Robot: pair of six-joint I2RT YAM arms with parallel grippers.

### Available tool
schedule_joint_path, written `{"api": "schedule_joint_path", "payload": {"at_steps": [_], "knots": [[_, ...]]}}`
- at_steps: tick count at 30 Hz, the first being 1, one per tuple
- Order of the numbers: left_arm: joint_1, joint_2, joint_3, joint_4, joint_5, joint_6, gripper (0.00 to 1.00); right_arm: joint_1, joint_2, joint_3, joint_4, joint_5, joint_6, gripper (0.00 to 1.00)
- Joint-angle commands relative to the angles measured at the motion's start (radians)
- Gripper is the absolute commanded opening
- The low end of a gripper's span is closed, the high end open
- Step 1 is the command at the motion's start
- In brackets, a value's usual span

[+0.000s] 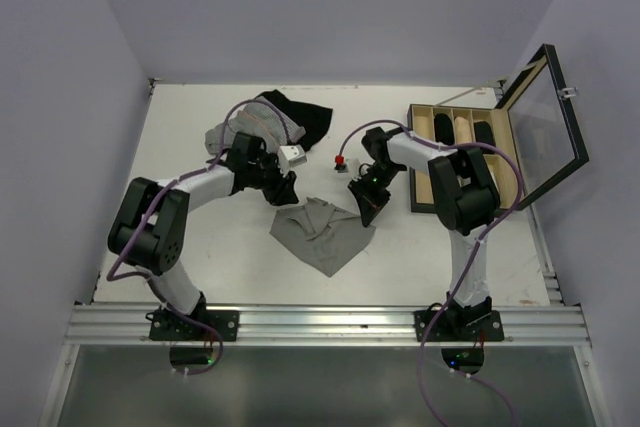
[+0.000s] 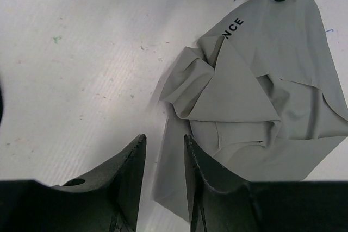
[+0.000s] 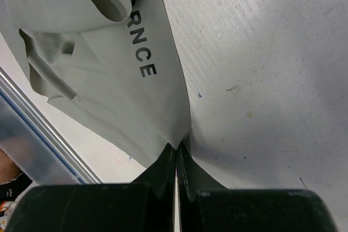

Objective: Roll the underwear
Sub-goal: Flatten the underwear

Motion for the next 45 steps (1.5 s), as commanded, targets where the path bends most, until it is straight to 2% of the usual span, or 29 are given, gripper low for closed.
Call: {"api": "schedule_joint_path", "payload": {"at_steps": [1,15,18,19,22,27,30,34,37,41,44,45], "knots": [[-0.006,0.045,0.034,0.050,0.076,-0.050,0.38,0.003,-0.041,-0.014,0.014,0.010,-0.028,0.00],[-0.052,0.162,0.051,0.160,0.152,-0.164,0.41,0.003,-0.042,-0.030,0.025,0.007,-0.035,0.00],[-0.052,0.177,0.054,0.220,0.173,-0.188,0.29,0.003,-0.044,-0.030,0.024,0.009,-0.036,0.00],[-0.052,0.180,0.056,0.223,0.179,-0.194,0.18,0.005,-0.042,-0.030,0.025,0.009,-0.038,0.00],[-0.049,0.170,0.060,0.203,0.196,-0.191,0.00,0.002,-0.048,-0.031,0.019,0.018,-0.041,0.00],[0.006,0.029,0.050,0.075,0.170,-0.133,0.00,-0.009,-0.094,-0.025,0.007,0.047,-0.056,0.00],[0.067,-0.106,0.036,-0.004,0.043,-0.069,0.00,-0.009,-0.142,0.005,-0.010,0.055,-0.071,0.00],[0.083,-0.310,-0.018,-0.057,-0.095,0.003,0.00,-0.003,-0.180,0.067,-0.041,0.050,-0.090,0.00],[0.081,-0.390,-0.054,-0.064,-0.166,0.011,0.00,0.005,-0.183,0.110,-0.073,0.041,-0.113,0.00],[0.081,-0.396,-0.078,-0.080,-0.201,0.025,0.00,0.035,-0.173,0.130,-0.104,0.056,-0.137,0.00],[0.081,-0.349,-0.070,-0.102,-0.155,0.025,0.17,0.038,-0.157,0.104,-0.130,0.070,-0.163,0.00],[0.080,-0.335,-0.068,-0.105,-0.104,0.025,0.26,0.038,-0.162,0.063,-0.125,0.076,-0.166,0.00]]}}
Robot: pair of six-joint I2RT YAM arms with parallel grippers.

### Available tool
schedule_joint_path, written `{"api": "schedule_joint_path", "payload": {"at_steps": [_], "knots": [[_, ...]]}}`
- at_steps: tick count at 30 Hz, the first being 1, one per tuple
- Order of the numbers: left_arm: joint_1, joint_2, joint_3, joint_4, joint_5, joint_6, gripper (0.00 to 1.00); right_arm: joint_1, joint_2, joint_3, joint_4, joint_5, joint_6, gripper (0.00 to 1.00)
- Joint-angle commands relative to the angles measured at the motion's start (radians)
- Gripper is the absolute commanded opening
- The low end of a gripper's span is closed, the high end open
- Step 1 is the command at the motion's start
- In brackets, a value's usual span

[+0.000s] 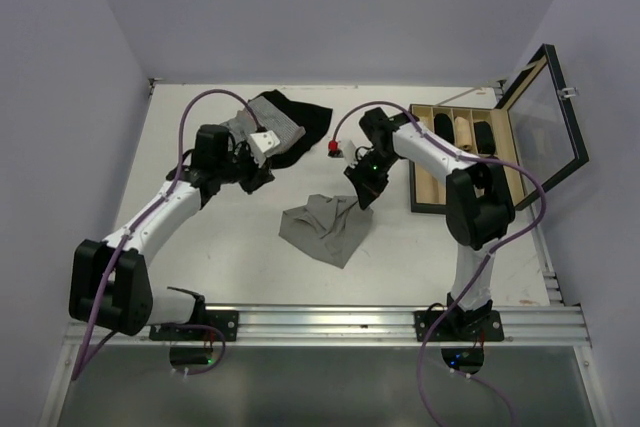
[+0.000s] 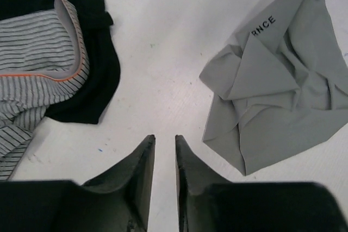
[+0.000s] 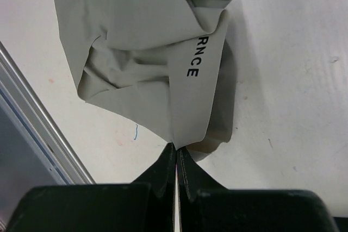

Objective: Roll the underwear
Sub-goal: Flatten the underwear

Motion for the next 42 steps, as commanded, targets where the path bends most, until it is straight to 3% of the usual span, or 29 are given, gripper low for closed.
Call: {"api": "schedule_joint_path", "payload": {"at_steps": [1,6,15,25,42], "knots": [[-0.004,0.070,-0.009,-0.043,0.060,0.017,0.29,0.009,-0.020,-0.062,-0.047,0.037,-0.052,0.00],[-0.101,0.166,-0.024,0.012,0.045,0.016,0.39,0.009,-0.045,-0.174,-0.006,0.042,-0.066,0.00],[-0.211,0.354,-0.009,0.119,-0.040,0.028,0.40,0.009,-0.034,-0.255,0.029,0.083,-0.069,0.00],[-0.217,0.381,0.020,0.204,0.003,0.008,0.44,0.009,-0.028,-0.274,0.049,0.076,-0.069,0.00],[-0.273,0.452,0.091,0.110,0.157,0.063,0.47,0.011,-0.010,-0.278,0.063,0.068,-0.064,0.00]]}}
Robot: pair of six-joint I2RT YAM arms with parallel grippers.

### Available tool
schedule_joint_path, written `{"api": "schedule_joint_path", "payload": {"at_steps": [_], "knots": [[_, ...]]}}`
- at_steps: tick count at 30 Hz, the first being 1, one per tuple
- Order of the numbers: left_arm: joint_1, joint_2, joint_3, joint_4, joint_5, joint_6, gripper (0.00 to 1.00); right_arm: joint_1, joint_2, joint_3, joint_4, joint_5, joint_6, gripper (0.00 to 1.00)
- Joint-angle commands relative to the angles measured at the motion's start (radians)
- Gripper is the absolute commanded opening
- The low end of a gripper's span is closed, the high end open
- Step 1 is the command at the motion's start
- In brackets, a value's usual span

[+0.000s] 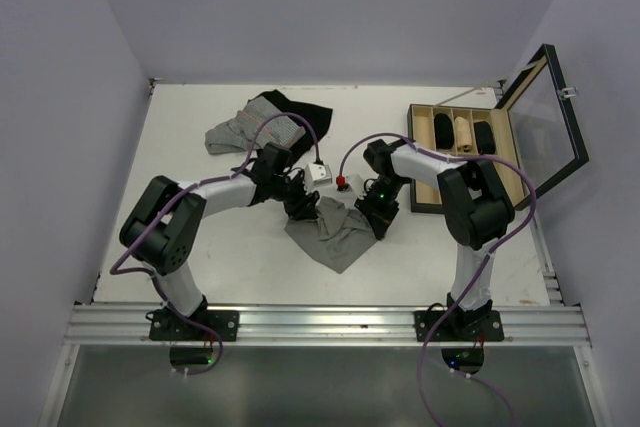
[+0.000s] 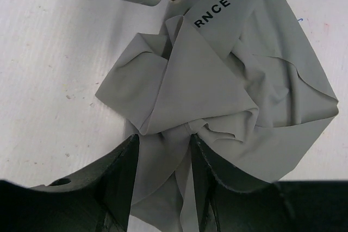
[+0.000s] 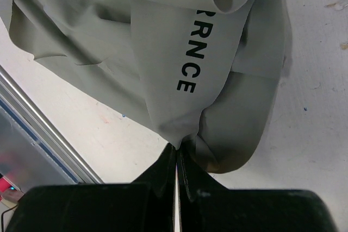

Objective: Roll the underwear
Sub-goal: Flatten the underwear

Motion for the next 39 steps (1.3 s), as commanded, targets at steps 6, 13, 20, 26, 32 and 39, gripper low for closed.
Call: {"api": "schedule_joint_path", "payload": {"at_steps": [6,13,20,26,32,39], "knots": [[-0.014,0.068,0.083,-0.010,0.039,0.008,0.40,-0.002,-0.006,0.009,0.008,-0.004,-0.016,0.00],[-0.010,0.028,0.054,0.028,-0.037,-0.027,0.00,-0.001,-0.023,0.005,-0.004,0.009,-0.022,0.00],[0.140,-0.215,-0.084,-0.001,-0.074,-0.029,0.00,-0.001,-0.055,0.022,-0.018,0.028,-0.041,0.00],[0.200,-0.431,-0.205,-0.151,-0.119,0.095,0.00,0.001,-0.047,0.067,-0.049,-0.009,-0.071,0.00],[0.200,-0.568,-0.332,-0.331,-0.081,0.204,0.00,0.022,-0.014,0.076,-0.119,-0.082,-0.133,0.00],[0.191,-0.647,-0.350,-0.507,0.004,0.474,0.32,0.100,-0.004,-0.018,-0.124,-0.125,-0.174,0.00]]}}
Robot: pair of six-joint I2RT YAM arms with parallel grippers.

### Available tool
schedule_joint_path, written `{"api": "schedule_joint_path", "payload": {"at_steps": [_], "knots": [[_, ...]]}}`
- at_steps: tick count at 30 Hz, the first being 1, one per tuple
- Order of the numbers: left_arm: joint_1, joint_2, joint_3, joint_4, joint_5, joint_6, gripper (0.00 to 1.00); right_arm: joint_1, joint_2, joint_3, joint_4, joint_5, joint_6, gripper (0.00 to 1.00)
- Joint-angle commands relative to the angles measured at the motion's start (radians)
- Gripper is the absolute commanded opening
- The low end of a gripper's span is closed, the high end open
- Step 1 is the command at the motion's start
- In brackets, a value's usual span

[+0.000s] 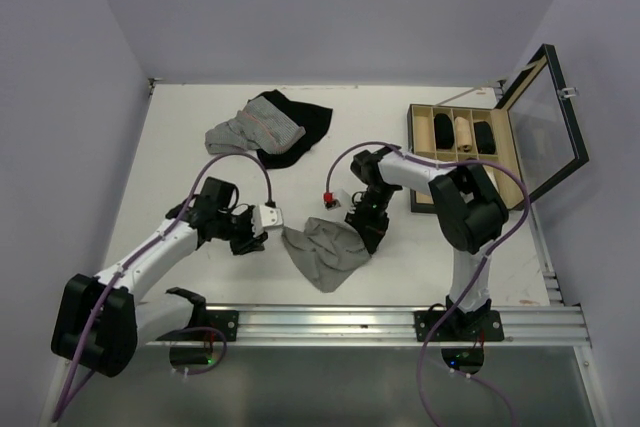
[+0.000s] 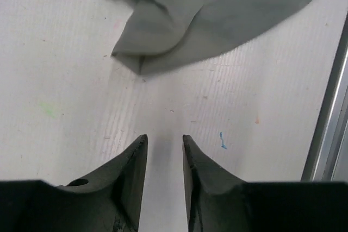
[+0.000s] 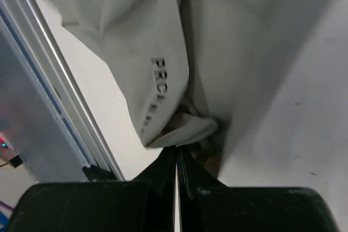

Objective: Roll the underwear
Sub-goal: Flatten the underwear

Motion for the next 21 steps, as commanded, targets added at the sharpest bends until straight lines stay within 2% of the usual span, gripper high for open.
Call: {"api": "schedule_joint_path", "payload": {"at_steps": [1,4,10,12,14,21], "knots": [[0.003,-0.030,0.030,-0.103,0.049,0.171,0.38,0.024,-0.002,-0.027,-0.048,-0.019,-0.041,0.00],[0.004,-0.005,0.089,-0.108,0.075,0.168,0.42,0.023,-0.014,-0.028,-0.039,-0.020,-0.035,0.00],[0.003,0.088,0.173,0.102,0.084,-0.051,0.43,0.023,-0.022,-0.039,-0.030,0.000,-0.024,0.00],[0.003,0.143,0.214,0.154,0.142,-0.128,0.43,0.023,-0.026,-0.047,-0.019,0.006,-0.015,0.00],[-0.016,0.197,0.230,0.218,0.198,-0.230,0.44,0.023,-0.029,-0.057,-0.007,0.012,-0.003,0.00],[-0.170,0.346,0.239,0.438,0.199,-0.489,0.46,-0.025,-0.069,-0.064,0.044,0.009,0.042,0.00]]}}
